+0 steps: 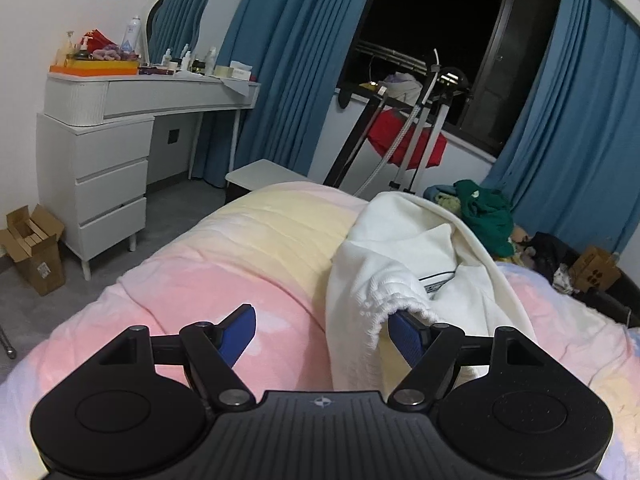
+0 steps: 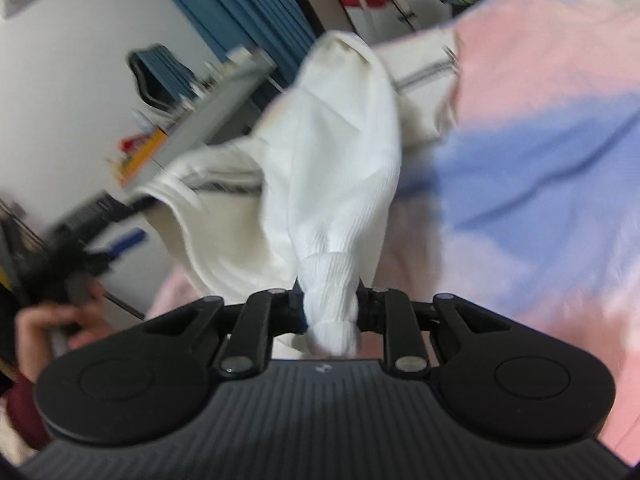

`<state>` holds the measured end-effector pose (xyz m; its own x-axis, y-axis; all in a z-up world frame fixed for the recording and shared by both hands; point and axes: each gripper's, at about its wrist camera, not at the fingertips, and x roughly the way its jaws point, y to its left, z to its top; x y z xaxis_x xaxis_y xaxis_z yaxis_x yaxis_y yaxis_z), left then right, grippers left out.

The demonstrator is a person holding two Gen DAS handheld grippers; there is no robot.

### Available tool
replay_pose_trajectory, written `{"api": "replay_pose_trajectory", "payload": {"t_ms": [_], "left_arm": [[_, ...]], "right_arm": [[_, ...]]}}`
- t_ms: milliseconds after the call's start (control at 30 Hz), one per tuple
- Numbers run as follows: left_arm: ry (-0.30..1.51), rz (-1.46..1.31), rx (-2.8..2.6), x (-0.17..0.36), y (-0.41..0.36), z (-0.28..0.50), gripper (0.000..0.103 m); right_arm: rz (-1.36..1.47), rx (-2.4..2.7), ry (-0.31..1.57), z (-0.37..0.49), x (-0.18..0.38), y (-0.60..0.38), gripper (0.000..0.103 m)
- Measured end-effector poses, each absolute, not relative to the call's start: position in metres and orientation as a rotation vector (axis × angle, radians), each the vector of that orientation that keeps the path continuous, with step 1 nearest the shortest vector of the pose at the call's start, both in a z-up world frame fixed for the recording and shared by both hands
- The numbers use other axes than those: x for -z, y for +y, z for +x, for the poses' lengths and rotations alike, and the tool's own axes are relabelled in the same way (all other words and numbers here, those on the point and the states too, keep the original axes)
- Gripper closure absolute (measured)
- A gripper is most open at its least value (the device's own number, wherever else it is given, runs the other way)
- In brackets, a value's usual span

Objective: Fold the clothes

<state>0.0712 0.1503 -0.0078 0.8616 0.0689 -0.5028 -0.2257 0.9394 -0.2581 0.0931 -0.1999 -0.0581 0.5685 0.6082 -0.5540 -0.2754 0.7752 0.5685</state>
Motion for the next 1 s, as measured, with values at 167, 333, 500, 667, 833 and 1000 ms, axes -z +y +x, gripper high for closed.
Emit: {"api": "replay_pose_trajectory", "payload": {"t_ms": [167,333,500,667,833,1000], "left_arm": [[0.560,-0.209,-0.210,0.005,0.153,0.060,0.024],[0.593,-0.351,-0.201,0.008,0.181,0.044,0.021],[0.461,-0.379,-0.235,-0.002,0.181,0.024,0.016],[0.437,-0.376,-0.153,-0.001,0.167,0.046,0.008],[0.557,-0.310,-0.102,0.020,0.147,0.079,0.008],[0.609,-0.262,-0.060,0.036,0.132,0.091,0.009]], "right_arm": [[0.463,-0.524,0.831,0.102,0.063,-0.200,0.082],[0.531,-0.523,0.842,0.107,0.070,-0.208,0.081],[0.544,-0.497,0.855,0.110,0.071,-0.206,0.080],[0.560,-0.487,0.866,0.115,0.072,-0.206,0.078],[0.643,-0.449,0.893,0.121,0.078,-0.217,0.066],[0.633,-0.416,0.843,0.124,0.075,-0.222,0.050]]}}
